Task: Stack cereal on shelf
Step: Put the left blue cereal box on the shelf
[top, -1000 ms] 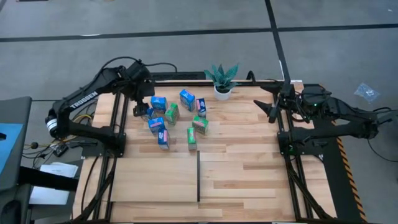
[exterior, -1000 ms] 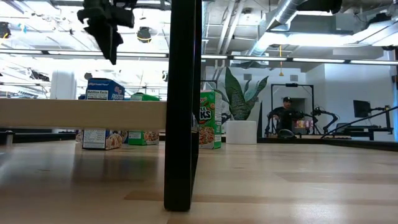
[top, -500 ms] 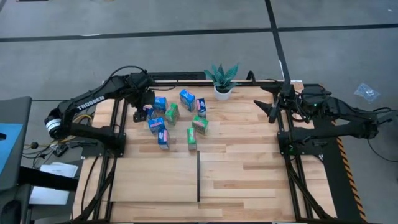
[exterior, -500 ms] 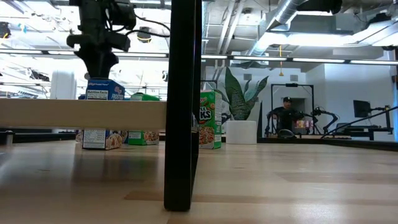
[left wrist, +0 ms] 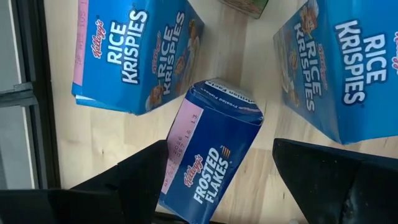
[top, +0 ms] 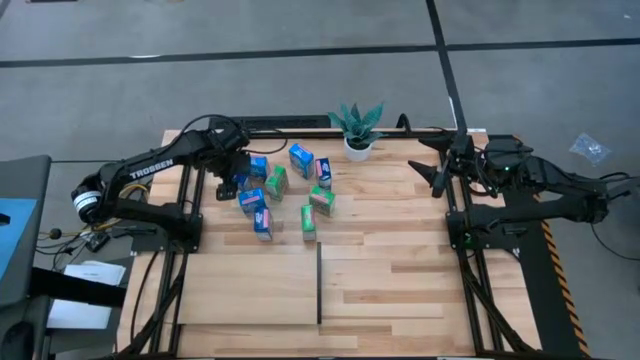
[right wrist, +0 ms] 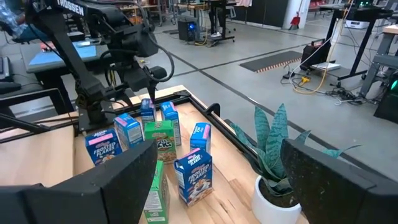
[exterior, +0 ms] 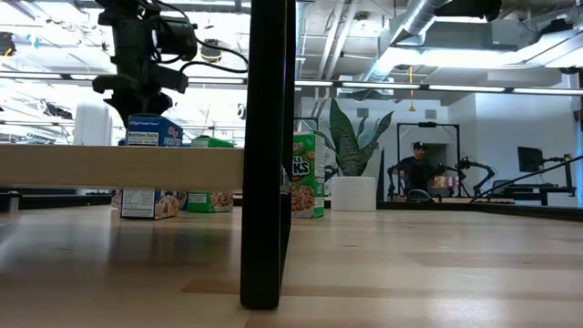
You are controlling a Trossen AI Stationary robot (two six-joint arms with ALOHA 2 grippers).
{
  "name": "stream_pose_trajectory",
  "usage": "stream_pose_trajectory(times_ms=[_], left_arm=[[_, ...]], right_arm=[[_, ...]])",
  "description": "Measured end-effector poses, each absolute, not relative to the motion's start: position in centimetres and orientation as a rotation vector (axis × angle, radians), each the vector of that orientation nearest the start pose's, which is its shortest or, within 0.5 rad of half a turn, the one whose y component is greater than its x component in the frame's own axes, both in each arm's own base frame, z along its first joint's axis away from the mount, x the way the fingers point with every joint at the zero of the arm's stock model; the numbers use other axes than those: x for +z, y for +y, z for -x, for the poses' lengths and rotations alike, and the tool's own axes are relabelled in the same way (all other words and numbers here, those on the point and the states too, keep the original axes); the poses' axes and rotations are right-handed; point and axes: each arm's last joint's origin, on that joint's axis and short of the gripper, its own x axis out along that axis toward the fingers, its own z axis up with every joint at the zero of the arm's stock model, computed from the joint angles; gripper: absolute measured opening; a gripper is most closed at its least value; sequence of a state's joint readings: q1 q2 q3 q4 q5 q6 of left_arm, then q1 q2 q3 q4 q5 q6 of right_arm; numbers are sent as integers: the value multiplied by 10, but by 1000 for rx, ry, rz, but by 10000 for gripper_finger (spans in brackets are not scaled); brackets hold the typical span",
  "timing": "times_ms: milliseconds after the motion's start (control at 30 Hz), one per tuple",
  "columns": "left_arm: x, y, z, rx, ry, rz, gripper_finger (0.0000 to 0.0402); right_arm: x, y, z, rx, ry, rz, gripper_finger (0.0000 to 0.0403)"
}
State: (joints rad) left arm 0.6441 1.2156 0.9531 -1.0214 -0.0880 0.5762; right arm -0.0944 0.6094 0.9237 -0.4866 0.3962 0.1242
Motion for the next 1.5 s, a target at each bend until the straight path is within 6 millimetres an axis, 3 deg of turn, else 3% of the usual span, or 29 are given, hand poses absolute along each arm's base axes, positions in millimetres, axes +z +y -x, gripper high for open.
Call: stream_pose_trajectory(times_ms=[667, 1500], left_arm=[[258, 126, -165, 235, 1389, -148, 281], [258, 124, -164, 91, 1402, -250, 281]], right_arm=[[371, -22, -109, -503, 140, -95, 345], [371, -22, -109, -502, 141, -95, 335]])
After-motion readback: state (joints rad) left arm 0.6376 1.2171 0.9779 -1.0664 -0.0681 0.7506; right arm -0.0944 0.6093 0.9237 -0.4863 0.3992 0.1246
